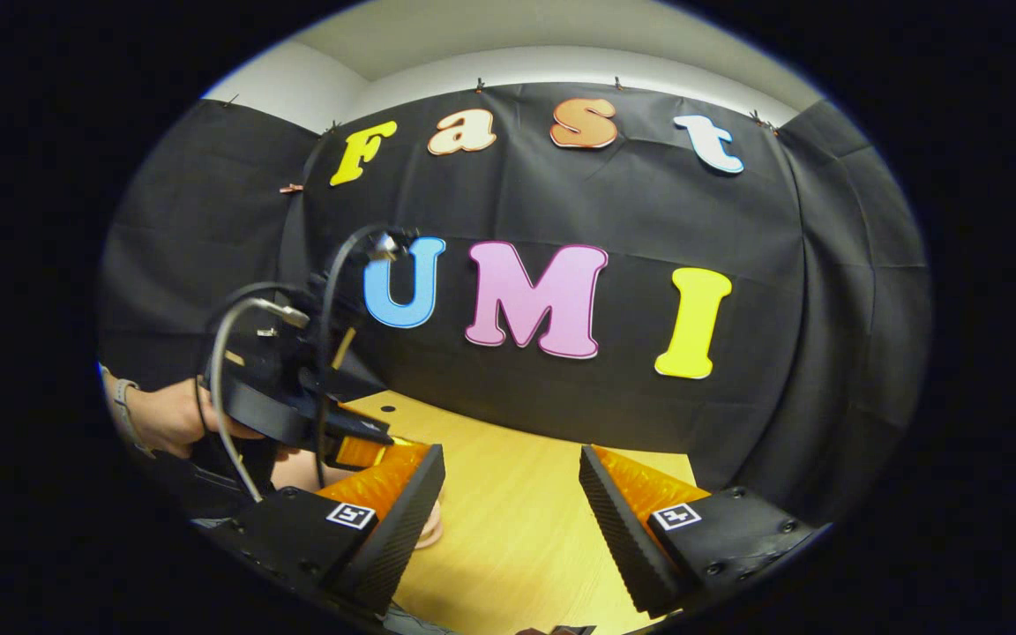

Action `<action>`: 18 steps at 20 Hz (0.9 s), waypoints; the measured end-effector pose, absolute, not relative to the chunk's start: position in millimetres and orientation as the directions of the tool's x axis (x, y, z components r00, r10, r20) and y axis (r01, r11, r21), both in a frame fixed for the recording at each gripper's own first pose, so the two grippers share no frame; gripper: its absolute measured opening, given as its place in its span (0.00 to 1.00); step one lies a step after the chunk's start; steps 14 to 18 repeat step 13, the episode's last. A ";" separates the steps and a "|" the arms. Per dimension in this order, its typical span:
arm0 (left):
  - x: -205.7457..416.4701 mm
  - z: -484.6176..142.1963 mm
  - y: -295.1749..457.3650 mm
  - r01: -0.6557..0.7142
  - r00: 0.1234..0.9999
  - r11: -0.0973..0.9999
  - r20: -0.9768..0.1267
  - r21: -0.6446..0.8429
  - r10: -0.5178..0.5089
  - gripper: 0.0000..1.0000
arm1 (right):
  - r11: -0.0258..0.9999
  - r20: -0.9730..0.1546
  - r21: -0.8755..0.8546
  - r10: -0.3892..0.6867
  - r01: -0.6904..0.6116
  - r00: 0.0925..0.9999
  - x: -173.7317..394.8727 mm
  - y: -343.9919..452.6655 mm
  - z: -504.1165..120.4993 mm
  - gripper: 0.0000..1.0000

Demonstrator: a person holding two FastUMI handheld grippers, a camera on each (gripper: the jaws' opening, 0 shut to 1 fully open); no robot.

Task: First open the suitcase, pack the skin care products into it, and then close the suitcase.

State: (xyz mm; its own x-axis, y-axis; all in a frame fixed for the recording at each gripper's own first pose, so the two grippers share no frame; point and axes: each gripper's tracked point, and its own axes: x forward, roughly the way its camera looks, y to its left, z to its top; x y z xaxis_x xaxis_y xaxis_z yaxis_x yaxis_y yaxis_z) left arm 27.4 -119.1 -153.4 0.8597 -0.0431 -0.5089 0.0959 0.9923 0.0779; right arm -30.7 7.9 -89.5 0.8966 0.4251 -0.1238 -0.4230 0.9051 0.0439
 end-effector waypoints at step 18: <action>-28.8 -9.8 -93.0 0.012 0.995 0.995 -0.096 0.095 -0.003 0.98 | 0.968 0.064 0.002 0.252 -0.253 0.966 -17.2 32.7 19.7 0.96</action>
